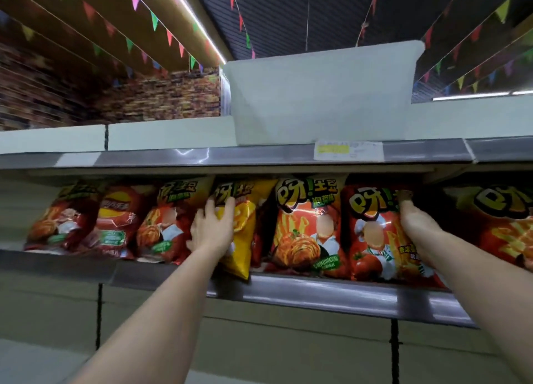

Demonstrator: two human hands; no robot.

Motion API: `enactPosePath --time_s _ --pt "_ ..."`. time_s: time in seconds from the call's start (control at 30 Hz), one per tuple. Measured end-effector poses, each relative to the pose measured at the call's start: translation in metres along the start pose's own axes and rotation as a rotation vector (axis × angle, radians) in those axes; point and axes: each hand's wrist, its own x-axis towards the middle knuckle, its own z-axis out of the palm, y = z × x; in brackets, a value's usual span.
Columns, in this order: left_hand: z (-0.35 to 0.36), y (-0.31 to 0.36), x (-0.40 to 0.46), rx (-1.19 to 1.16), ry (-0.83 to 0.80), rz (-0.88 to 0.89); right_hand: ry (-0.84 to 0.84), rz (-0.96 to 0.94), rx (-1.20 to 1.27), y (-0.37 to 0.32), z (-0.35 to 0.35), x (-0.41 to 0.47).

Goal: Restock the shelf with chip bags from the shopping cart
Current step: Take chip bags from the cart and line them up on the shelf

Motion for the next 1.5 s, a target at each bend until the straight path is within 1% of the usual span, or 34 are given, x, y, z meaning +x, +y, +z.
enactPosePath --time_s 0.03,0.13,0.2,0.3,0.4,0.47,0.5,0.57,0.63,0.7,0.77,0.87,0.97,1.07,1.3,1.4,1.5 --pt "0.009 0.000 -0.005 0.033 0.001 -0.008 -0.003 0.013 0.001 0.001 0.002 0.001" --pt "0.034 0.011 -0.020 0.099 0.082 -0.037 -0.002 0.024 0.000 0.001 0.008 0.003" --pt "0.043 0.014 -0.021 0.131 0.104 -0.059 0.010 0.019 -0.008 0.001 0.012 0.003" --pt "0.045 0.013 -0.015 0.176 0.061 -0.068 0.034 0.005 0.013 0.000 0.013 0.000" --pt "0.034 0.015 -0.013 0.152 -0.025 -0.097 0.031 0.007 0.048 -0.003 0.009 -0.010" --pt "0.024 0.017 -0.012 0.139 -0.041 -0.090 0.070 -0.003 0.012 -0.009 0.004 -0.021" --pt "0.019 0.018 -0.014 0.130 -0.032 -0.072 0.100 -0.026 -0.046 -0.012 0.003 -0.026" --pt "0.010 0.019 -0.020 0.120 -0.007 -0.003 0.156 -0.133 -0.200 -0.017 0.004 -0.040" --pt "0.006 0.018 -0.029 0.147 0.015 0.096 0.199 -0.306 -0.332 -0.019 0.011 -0.059" --pt "0.004 0.016 -0.039 0.208 0.015 0.188 0.202 -0.479 -0.452 -0.016 0.021 -0.076" --pt "0.004 0.015 -0.048 0.288 -0.021 0.279 0.145 -0.617 -0.547 -0.014 0.031 -0.088" --pt "0.013 0.015 -0.056 0.423 -0.109 0.381 -0.008 -0.733 -0.688 -0.016 0.043 -0.096" --pt "0.025 0.009 -0.056 0.524 -0.179 0.380 -0.098 -0.745 -0.909 -0.011 0.052 -0.096" --pt "0.036 -0.002 -0.052 0.550 -0.178 0.358 -0.075 -0.734 -1.079 0.000 0.059 -0.091" --pt "0.042 -0.007 -0.042 0.570 -0.181 0.359 0.005 -0.735 -1.157 0.006 0.076 -0.083" --pt "0.038 -0.006 -0.039 0.514 -0.223 0.366 -0.015 -0.729 -1.156 0.003 0.072 -0.088" --pt "0.029 -0.007 -0.038 0.417 -0.205 0.375 -0.073 -0.704 -1.128 -0.005 0.067 -0.092"
